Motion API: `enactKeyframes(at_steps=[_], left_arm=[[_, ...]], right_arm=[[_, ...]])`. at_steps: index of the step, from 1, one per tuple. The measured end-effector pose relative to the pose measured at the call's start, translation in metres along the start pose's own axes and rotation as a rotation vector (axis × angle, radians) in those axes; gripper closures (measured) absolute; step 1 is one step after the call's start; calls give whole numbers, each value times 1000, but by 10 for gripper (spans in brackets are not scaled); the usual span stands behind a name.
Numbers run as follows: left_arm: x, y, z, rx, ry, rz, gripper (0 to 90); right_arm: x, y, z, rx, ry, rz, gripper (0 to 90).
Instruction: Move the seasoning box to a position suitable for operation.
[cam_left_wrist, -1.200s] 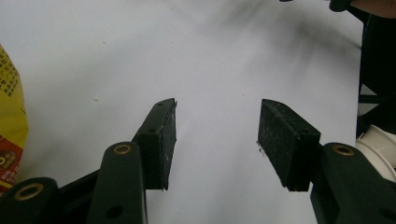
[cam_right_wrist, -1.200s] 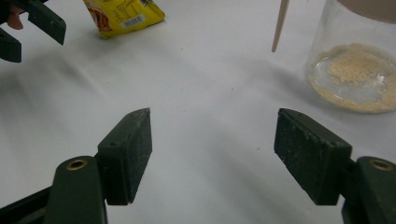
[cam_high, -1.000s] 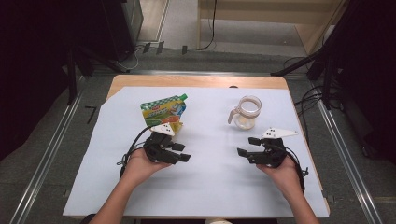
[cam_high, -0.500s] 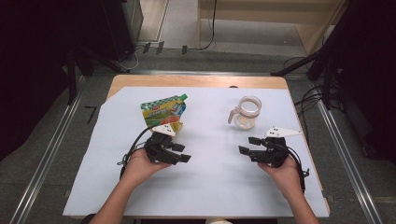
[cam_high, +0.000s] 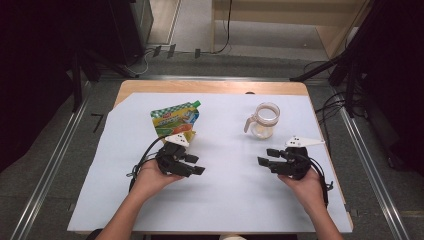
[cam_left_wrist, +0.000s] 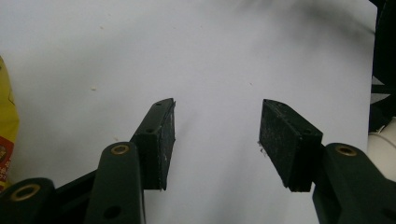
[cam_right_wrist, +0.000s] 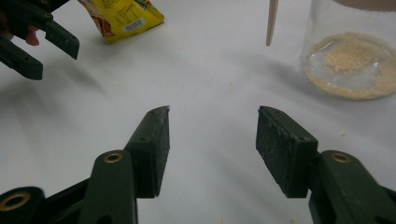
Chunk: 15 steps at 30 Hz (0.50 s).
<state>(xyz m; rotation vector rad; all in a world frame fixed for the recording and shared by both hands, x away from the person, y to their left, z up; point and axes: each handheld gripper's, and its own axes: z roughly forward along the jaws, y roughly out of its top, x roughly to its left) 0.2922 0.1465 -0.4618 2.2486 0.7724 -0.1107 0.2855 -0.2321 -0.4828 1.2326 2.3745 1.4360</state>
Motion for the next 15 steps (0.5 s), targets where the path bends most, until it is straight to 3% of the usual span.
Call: enactKeyframes(at_steps=[3, 7, 15], left_arm=[[1, -1, 0, 0, -2, -4, 457], [3, -1, -2, -9, -8, 0, 457], [4, -1, 1, 5, -12, 9, 458]], right_arm=[[0, -1, 2, 18, 4, 11, 473], [1, -2, 4, 14, 1, -13, 472], [-3, -3, 1, -13, -23, -22, 456]])
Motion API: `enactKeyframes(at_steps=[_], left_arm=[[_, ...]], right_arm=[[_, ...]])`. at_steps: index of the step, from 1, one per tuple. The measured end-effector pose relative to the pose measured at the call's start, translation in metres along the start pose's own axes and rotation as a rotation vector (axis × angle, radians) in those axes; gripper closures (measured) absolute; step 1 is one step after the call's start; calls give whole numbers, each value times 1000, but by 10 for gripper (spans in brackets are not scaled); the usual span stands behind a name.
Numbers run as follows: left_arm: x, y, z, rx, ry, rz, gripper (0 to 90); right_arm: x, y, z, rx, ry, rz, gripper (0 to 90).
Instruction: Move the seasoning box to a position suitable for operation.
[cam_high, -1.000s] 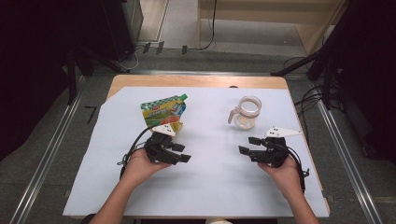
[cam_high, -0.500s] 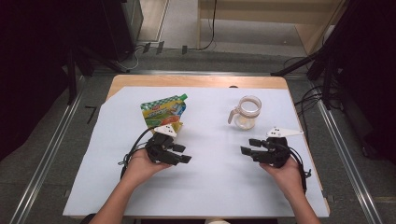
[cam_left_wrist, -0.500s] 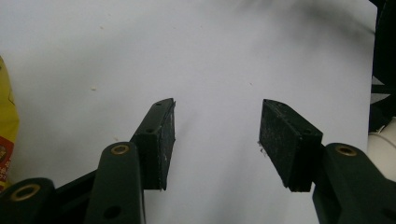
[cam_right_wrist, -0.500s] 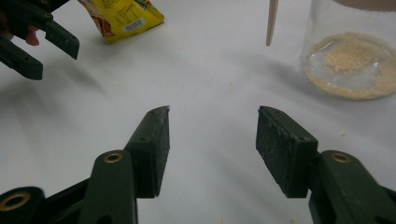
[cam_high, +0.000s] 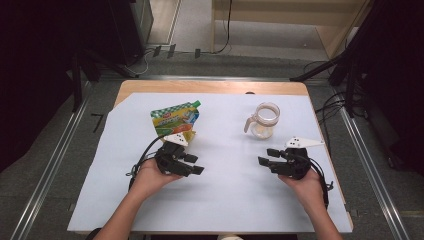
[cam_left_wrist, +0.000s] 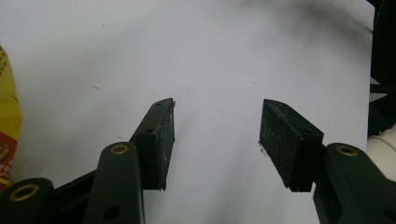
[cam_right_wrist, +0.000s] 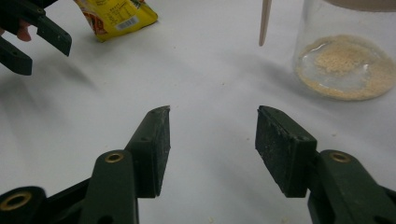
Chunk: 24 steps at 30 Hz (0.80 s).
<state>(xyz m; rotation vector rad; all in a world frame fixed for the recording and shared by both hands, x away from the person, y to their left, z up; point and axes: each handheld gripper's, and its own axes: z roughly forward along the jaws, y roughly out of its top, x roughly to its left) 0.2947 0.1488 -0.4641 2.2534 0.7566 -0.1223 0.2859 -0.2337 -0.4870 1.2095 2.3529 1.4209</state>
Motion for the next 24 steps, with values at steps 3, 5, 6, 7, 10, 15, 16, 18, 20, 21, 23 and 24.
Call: enactKeyframes(at_steps=[3, 5, 6, 7, 10, 15, 16, 18, 20, 21, 23, 24], left_arm=[[0, 0, 1, -1, -3, 5, 458], [1, 0, 2, -6, -5, 1, 458], [1, 0, 2, -6, -5, 1, 458], [1, 0, 1, -9, -2, -4, 458], [-1, 0, 0, -8, 2, 4, 458], [-1, -1, 1, -3, 7, 4, 456], [-1, -1, 1, 2, 8, 6, 456], [-1, -2, 2, 6, 8, 5, 455], [-2, -2, 2, 4, 8, 7, 455], [-2, -1, 2, 3, 8, 8, 455], [-3, -1, 3, -3, 4, 4, 455], [-3, -2, 3, -4, 2, 7, 455]], right_arm=[[-3, 1, -2, -22, 3, 16, 456], [-7, 2, -3, -44, -11, 10, 426], [-8, 2, -2, -44, -23, 11, 415], [-11, 2, -2, -45, -30, 4, 411], [-18, 2, 0, -46, -55, 21, 408], [-27, 2, 3, -48, -81, 43, 393], [-29, 3, 3, -44, -89, 41, 380], [-31, 6, 4, -45, -111, 30, 361], [-35, 8, 6, -52, -135, 34, 332], [-38, 10, 7, -60, -140, 39, 321], [-43, 11, 10, -91, -146, 50, 289], [-45, 11, 12, -100, -165, 54, 281]])
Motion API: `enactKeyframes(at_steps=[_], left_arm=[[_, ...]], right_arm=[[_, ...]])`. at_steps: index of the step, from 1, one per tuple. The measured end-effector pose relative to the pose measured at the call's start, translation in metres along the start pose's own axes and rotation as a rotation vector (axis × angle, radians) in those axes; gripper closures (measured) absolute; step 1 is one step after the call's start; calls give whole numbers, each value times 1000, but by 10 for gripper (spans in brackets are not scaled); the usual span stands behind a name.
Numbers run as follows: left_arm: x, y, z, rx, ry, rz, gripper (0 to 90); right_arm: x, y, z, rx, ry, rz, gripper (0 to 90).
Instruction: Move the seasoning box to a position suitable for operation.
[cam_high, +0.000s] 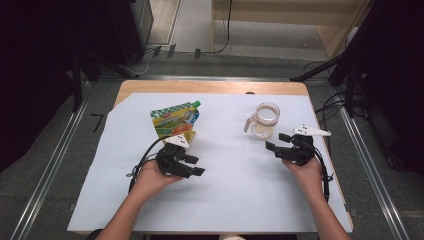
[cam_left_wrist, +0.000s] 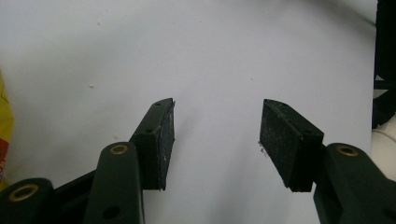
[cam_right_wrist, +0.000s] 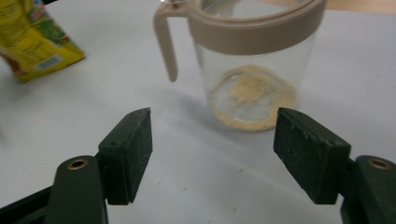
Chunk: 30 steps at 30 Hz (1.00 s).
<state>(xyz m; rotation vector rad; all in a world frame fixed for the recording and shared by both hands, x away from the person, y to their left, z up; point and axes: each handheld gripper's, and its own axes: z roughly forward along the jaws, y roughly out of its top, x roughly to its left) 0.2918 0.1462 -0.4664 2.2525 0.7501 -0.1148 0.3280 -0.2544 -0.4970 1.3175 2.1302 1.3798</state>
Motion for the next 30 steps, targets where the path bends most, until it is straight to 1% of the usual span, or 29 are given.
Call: enactKeyframes(at_steps=[1, 3, 5, 7, 8, 10, 13, 15, 17, 19, 20, 22, 24, 26, 27, 29, 30], left_arm=[[0, 0, 0, 2, -1, 0, 455], [0, 0, 0, 7, 3, 6, 455], [0, 0, 1, 7, 4, 7, 455], [0, -1, 1, 6, 4, 2, 456], [-1, -1, 1, 6, 5, 2, 456], [-2, -2, 1, 4, 2, 1, 456], [-2, -5, 0, 5, 6, -3, 456], [-3, -6, -1, 3, 6, -6, 456], [-3, -8, -3, 4, 11, -11, 455], [-3, -10, -4, 2, 14, -15, 455], [-4, -12, -6, -1, 17, -16, 455], [-4, -14, -8, -2, 19, -25, 455], [-4, -17, -10, -8, 25, -28, 455], [-3, -19, -12, -16, 29, -36, 455], [-3, -20, -13, -22, 23, -47, 455], [-3, -21, -13, -27, 19, -57, 454], [-3, -22, -13, -27, 19, -55, 454]], right_arm=[[-1, 0, 2, -4, -15, 2, 268], [-2, 6, 7, 12, -67, 18, 259], [-2, 9, 9, -4, -68, 17, 234], [-4, 10, 11, -38, -40, 28, 208], [-6, 12, 14, -29, -32, 40, 201], [-7, 15, 19, -16, -75, 33, 211], [-12, 17, 26, -27, -82, 28, 213], [-14, 18, 31, -19, -106, 30, 226], [-14, 19, 37, -17, -95, 26, 208], [-11, 21, 42, -27, -95, 19, 196], [-10, 22, 45, -34, -110, 8, 176], [-7, 23, 52, -31, -140, -8, 142], [-5, 24, 58, -32, -160, -23, 124], [-5, 24, 64, -40, -173, -26, 113], [-4, 24, 66, -47, -175, -19, 107], [-6, 24, 72, -70, -174, -2, 94], [-6, 23, 73, -77, -173, -1, 92]])
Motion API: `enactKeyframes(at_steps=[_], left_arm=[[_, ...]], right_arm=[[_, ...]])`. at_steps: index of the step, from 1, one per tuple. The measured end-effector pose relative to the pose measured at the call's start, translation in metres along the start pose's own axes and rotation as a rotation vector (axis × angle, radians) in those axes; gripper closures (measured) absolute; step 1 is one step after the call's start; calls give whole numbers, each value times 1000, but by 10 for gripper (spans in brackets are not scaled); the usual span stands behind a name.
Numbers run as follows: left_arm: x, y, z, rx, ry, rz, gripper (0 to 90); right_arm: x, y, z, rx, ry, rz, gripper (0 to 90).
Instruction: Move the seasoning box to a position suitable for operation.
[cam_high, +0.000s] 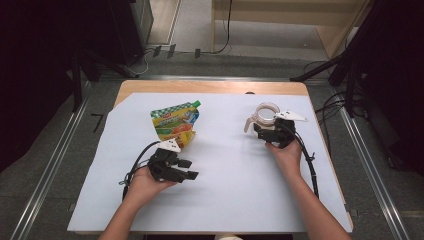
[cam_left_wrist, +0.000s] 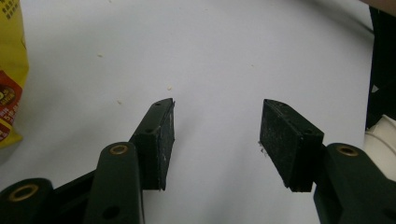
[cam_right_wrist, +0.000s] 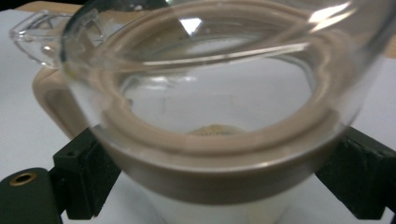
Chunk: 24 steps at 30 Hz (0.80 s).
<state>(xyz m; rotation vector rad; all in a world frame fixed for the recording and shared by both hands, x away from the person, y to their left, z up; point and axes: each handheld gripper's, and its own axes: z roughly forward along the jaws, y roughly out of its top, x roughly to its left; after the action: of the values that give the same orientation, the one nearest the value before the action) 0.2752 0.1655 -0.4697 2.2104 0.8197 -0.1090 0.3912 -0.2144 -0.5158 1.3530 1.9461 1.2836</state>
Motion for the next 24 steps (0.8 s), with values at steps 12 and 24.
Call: enactKeyframes(at_steps=[12, 24], left_arm=[[-3, -2, 1, 11, 2, 6, 451], [-4, -1, 3, 17, 0, 9, 446]], right_arm=[[0, 1, 6, -4, -3, -3, 96], [4, 3, 2, -7, -36, -47, 115]])
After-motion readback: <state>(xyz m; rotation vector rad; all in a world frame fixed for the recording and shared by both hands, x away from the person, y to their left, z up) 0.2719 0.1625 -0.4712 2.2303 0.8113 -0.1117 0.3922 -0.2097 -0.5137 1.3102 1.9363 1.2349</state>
